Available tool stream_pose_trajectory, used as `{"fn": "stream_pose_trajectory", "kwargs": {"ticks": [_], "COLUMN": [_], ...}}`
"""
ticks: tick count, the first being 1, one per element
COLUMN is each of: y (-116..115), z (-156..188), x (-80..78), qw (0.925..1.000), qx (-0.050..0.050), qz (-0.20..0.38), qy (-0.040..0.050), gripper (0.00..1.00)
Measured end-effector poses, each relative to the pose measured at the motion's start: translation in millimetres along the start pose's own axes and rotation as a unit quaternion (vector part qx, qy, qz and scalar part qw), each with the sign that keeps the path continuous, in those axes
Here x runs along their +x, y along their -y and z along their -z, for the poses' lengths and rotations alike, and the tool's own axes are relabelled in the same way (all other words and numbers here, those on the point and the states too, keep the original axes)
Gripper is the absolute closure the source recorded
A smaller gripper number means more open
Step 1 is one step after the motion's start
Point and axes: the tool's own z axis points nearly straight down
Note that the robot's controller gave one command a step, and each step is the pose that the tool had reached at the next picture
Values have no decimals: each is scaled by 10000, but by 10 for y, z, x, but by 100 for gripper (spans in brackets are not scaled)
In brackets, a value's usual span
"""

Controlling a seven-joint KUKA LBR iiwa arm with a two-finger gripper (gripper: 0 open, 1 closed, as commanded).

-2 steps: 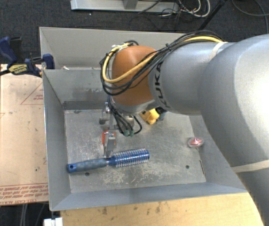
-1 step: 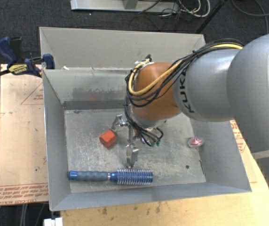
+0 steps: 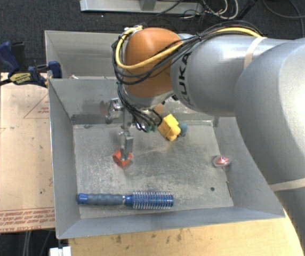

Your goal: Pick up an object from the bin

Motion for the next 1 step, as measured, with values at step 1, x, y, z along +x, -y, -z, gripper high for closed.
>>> {"fn": "stream_pose_trajectory", "kwargs": {"ticks": [1], "y": [397], "z": [354], "x": [870], "qw": [9988], "qx": [28], "qz": [-483], "qy": [-81], "gripper": [0]}}
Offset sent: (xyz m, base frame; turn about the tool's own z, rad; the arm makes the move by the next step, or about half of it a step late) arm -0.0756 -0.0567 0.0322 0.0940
